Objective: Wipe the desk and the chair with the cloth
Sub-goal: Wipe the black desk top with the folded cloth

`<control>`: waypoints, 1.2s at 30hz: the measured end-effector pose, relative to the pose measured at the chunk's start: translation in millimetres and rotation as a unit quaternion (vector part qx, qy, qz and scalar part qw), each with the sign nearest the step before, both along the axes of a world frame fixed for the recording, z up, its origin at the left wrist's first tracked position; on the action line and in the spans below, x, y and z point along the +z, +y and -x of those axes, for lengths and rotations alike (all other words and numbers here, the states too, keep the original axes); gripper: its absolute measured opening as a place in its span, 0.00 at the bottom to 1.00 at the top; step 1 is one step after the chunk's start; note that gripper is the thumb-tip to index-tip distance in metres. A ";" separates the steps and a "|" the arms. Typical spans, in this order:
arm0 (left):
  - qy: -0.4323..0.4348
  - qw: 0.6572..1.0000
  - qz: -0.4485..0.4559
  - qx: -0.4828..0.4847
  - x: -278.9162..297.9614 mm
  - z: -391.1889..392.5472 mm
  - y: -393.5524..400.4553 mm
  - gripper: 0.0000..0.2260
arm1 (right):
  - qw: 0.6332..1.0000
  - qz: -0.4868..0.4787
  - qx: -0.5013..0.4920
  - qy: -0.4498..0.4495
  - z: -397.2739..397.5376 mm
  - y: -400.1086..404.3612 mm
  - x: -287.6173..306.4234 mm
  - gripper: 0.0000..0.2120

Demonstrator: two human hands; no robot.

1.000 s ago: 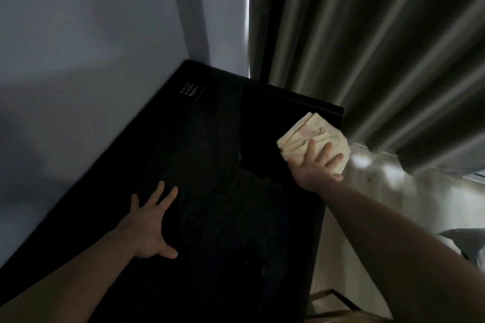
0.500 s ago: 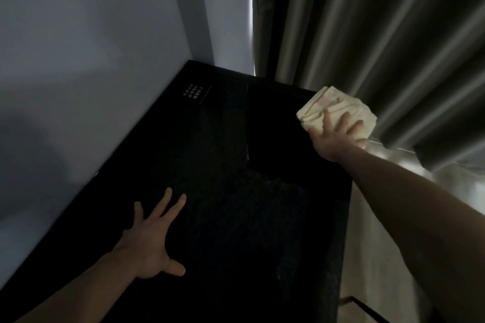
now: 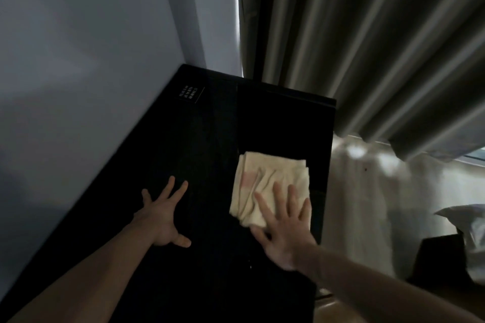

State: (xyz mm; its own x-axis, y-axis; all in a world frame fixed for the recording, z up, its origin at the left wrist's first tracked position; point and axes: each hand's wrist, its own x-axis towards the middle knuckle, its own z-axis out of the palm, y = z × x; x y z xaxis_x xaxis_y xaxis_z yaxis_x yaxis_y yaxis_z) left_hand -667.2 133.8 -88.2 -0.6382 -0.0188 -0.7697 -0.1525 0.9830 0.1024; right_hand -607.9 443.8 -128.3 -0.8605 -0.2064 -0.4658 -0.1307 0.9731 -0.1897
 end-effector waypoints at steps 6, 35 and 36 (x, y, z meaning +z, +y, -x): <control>0.011 1.000 -0.006 -0.012 0.0 -1.1 -2.8 0.69 | 0.995 0.033 -0.098 -0.015 -31.0 -35.6 -4.1 0.35; -0.024 0.999 -0.030 -0.015 -13.2 20.5 -5.7 0.71 | 0.969 -0.011 -0.247 0.012 340.6 -105.1 -7.4 0.37; -0.026 0.999 -0.035 -0.013 -12.9 21.0 -6.9 0.71 | 0.972 -0.005 -0.235 0.012 342.7 -110.9 -8.0 0.36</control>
State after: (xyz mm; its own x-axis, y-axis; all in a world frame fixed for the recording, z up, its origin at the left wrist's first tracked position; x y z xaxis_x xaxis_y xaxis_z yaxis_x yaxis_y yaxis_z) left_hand -688.2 127.0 -101.2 -0.5964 0.0525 -0.8010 -0.1336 0.9774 0.1636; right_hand -950.6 332.9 -136.3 -0.8696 0.2165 -0.4438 0.3240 0.9284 -0.1819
